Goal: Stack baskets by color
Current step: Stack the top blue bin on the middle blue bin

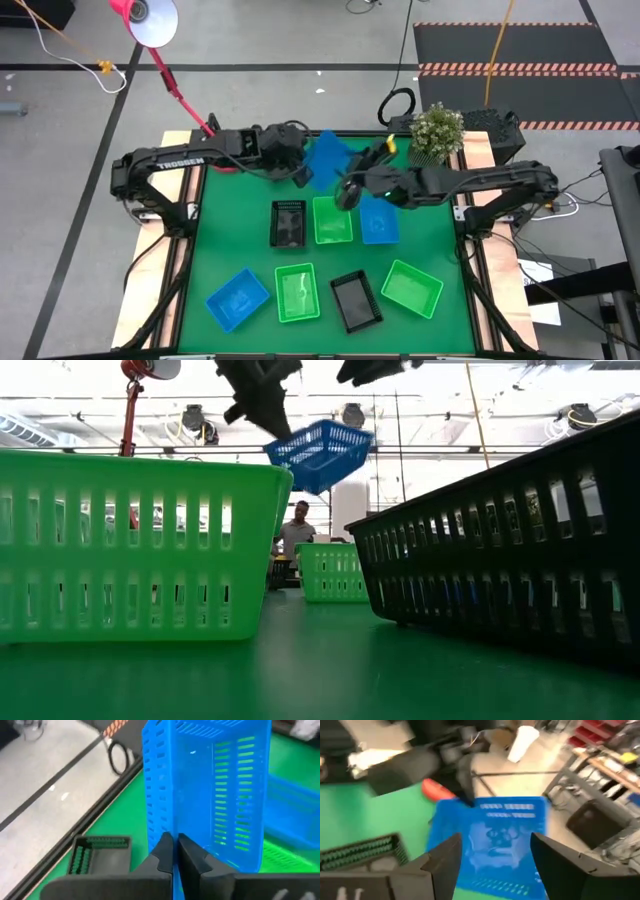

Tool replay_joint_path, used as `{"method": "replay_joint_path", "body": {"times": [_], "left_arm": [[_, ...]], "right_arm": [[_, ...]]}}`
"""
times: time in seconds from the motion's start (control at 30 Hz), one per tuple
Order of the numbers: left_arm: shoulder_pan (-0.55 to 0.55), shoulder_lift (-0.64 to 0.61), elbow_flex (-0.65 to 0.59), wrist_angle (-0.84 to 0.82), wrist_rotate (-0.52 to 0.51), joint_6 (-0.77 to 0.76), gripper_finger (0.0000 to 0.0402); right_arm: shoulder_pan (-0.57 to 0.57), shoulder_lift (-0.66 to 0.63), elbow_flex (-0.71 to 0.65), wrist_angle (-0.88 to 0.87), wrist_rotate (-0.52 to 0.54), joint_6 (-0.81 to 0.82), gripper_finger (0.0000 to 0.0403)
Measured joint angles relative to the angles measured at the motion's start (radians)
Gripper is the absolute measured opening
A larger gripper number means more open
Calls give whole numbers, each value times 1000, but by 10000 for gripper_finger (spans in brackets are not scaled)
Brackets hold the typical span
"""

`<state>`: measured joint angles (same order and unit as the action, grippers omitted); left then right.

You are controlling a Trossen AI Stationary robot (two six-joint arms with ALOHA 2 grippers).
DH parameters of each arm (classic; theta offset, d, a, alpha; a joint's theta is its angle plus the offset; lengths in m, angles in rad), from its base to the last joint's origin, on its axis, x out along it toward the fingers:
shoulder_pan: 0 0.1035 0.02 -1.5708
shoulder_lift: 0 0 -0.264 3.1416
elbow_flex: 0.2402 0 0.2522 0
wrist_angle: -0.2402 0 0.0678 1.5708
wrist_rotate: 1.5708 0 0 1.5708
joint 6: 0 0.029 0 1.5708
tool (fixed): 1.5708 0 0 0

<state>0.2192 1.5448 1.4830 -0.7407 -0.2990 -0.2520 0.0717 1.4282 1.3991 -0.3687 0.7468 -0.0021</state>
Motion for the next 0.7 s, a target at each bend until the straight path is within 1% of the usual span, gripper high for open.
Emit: {"method": "replay_joint_path", "body": {"times": [0.1, 0.17, 0.23, 0.3, 0.4, 0.5, 0.63, 0.7], "left_arm": [[-40, 7, -2, -8, -17, -26, 5], [-64, 7, -2, 1, -24, -53, 5], [-84, 4, -2, 9, -54, -88, 5], [-100, 5, -2, 5, -98, -120, 5], [-110, 5, -2, 0, -133, -148, 5], [-106, 5, -1, -44, -137, -174, 5], [-105, 5, -1, -46, -150, -184, 5], [-103, 5, -1, -24, -148, -178, 6]], "right_arm": [[-33, -43, 2, 8, 16, -48, 214], [-60, -52, 15, -20, 16, -25, 212], [-93, -50, 44, -76, 8, 12, 214], [-122, -43, 64, -122, -49, 36, 218], [-152, -39, 66, -131, -159, 95, 219], [-167, -40, 65, -125, -200, 149, 211], [-191, -31, 56, -134, -235, 126, 196], [-203, -18, 41, -140, -280, 117, 188]]}}
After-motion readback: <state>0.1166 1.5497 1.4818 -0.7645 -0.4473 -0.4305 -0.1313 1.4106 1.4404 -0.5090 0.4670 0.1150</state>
